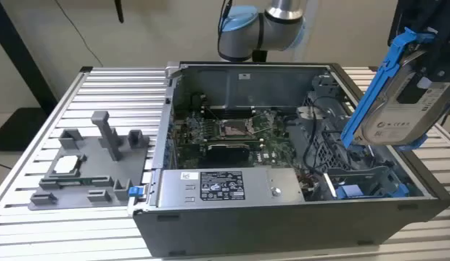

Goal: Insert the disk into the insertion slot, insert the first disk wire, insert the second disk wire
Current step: 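Insert the disk into the insertion slot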

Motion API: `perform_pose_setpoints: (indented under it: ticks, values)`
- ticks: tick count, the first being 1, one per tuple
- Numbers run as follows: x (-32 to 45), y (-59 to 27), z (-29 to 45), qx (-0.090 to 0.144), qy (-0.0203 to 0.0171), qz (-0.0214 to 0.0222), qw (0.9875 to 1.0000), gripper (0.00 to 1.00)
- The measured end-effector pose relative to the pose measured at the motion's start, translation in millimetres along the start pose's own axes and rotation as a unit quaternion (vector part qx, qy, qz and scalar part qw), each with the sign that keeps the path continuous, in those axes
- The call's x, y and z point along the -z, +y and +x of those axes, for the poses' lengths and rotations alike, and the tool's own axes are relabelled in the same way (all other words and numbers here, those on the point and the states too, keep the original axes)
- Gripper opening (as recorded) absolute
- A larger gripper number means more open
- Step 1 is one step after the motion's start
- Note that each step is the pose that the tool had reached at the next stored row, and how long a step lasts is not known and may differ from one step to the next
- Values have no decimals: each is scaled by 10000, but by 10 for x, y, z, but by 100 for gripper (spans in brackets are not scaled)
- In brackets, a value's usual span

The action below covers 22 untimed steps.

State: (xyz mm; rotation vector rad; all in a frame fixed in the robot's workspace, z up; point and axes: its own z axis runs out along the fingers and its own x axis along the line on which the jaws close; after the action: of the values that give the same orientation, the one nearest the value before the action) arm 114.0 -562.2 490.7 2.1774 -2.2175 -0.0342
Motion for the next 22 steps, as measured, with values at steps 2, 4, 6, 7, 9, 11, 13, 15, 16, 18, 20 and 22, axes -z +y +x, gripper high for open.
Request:
perform_pose_setpoints:
  ticks: [2,4,6,7,9,11,13,15,16,18,20,22]
  values:
    - [0,0,0,0,2,0,10000,0]
    - [-1,0,0,0,4,0,10000,0]
    - [-1,0,0,0,4,0,10000,0]
    - [-3,0,0,0,3,0,10000,0]
    - [-11,0,0,0,3,0,10000,0]
    - [-24,-1,0,0,4,0,10000,0]
    - [-41,-2,0,0,4,0,10000,0]
    - [-61,-2,0,-1,4,0,10000,0]
    - [-71,-3,-1,0,4,0,10000,0]
    - [-90,-3,-1,0,3,0,10000,0]
    - [-109,-4,-1,0,4,0,10000,0]
    - [-129,-5,-1,0,4,1,10000,0]
